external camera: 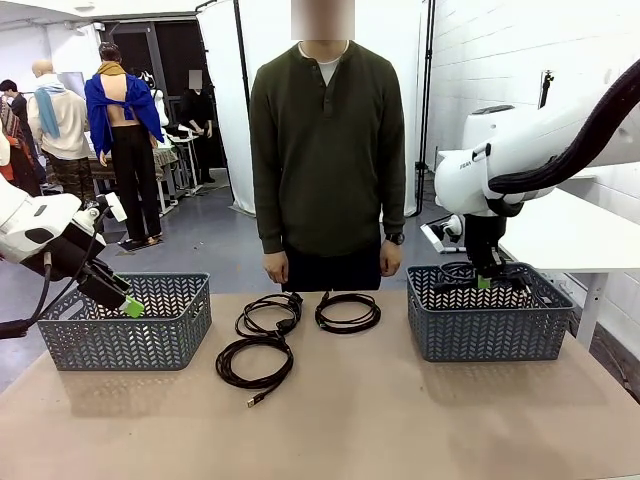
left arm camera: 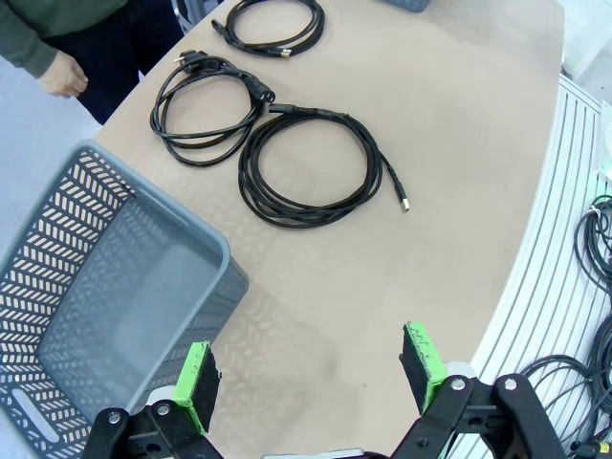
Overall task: Organize the cables according to human instructions.
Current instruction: Pick up a bundle of cables and place it in the basket indicated by the human.
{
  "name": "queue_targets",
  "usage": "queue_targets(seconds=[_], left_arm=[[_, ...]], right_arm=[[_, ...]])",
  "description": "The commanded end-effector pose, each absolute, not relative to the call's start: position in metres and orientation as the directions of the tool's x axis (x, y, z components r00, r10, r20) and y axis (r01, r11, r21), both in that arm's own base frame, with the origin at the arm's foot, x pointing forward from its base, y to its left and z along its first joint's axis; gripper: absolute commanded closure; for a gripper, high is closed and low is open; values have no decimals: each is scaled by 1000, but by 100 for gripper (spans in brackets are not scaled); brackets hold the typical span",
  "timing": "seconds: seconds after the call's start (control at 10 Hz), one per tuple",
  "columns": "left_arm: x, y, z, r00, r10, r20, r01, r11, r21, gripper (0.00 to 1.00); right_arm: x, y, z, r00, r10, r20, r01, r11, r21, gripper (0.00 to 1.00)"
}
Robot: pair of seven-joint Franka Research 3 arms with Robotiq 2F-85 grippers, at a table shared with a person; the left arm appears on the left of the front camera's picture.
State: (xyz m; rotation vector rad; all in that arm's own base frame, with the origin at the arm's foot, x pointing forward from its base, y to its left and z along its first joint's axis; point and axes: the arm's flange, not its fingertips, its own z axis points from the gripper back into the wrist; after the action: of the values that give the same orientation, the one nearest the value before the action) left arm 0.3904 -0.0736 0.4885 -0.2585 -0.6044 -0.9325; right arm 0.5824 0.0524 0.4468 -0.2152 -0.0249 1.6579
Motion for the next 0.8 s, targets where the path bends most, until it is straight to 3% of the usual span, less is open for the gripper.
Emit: queue_targets(seconds=[0.0, 0.1, 0.6, 0.7], left_arm=[[391, -71, 488, 434, -673, 599, 824, 565, 39, 0], [391, -71, 488, 434, -673, 599, 824, 565, 39, 0], [391, -71, 488, 434, -673, 599, 824, 565, 39, 0], [391, -71, 488, 434, -673, 599, 824, 565, 39, 0]], right_arm=[[591, 48, 444, -92, 989, -113, -978, -111, -174, 100], [593, 49, 441, -84, 991, -102, -982, -100, -161, 100], [595, 51, 442, -83, 993, -84, -987, -94, -130, 4], [595, 50, 443, -79, 994, -79, -988, -88, -124, 0]])
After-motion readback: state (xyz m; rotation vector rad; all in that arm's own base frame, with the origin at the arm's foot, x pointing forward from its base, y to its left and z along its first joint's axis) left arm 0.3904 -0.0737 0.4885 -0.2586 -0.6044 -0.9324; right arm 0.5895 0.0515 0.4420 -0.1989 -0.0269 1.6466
